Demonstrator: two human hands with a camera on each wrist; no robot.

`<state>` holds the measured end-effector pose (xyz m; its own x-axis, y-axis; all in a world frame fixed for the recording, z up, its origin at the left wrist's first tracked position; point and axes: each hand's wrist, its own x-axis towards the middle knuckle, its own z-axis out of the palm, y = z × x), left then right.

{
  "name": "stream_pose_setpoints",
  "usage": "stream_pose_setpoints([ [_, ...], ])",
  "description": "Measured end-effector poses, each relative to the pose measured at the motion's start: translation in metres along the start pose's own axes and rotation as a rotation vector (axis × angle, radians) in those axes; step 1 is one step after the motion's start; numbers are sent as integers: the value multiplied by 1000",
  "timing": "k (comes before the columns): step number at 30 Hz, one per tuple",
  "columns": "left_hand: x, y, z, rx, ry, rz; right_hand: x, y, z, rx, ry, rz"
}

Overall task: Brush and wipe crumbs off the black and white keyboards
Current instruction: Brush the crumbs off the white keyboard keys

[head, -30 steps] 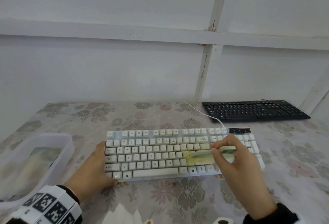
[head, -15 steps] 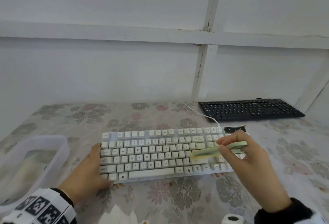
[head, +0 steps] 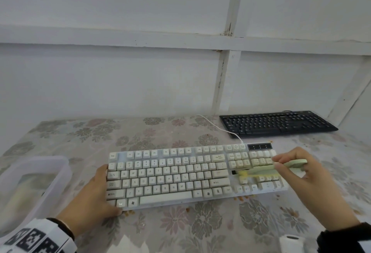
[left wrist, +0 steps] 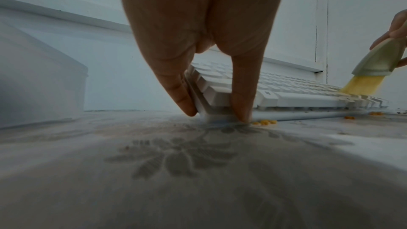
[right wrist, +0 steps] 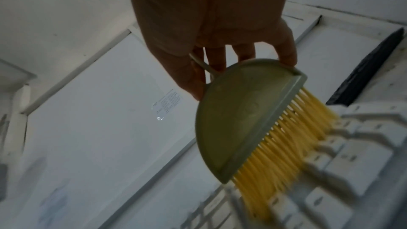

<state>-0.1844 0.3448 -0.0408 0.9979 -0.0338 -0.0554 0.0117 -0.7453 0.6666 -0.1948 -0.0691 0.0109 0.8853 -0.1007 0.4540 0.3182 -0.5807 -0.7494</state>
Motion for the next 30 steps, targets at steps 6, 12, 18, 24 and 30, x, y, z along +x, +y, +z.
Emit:
stream_pose_setpoints([
  [6, -1, 3, 1, -21, 5, -16, 0, 2, -7, 27, 24, -30],
  [12, 0, 4, 0, -18, 10, -19, 11, 26, -30, 33, 56, 43],
  [18, 1, 2, 1, -9, 5, -25, 12, 25, -40, 173, 54, 109],
  [24, 1, -1, -1, -5, -14, -26, 10, 33, -53, -61, 159, 157],
  [30, 2, 0, 0, 18, -17, -5, -2, -15, -38, 65, 179, 84],
])
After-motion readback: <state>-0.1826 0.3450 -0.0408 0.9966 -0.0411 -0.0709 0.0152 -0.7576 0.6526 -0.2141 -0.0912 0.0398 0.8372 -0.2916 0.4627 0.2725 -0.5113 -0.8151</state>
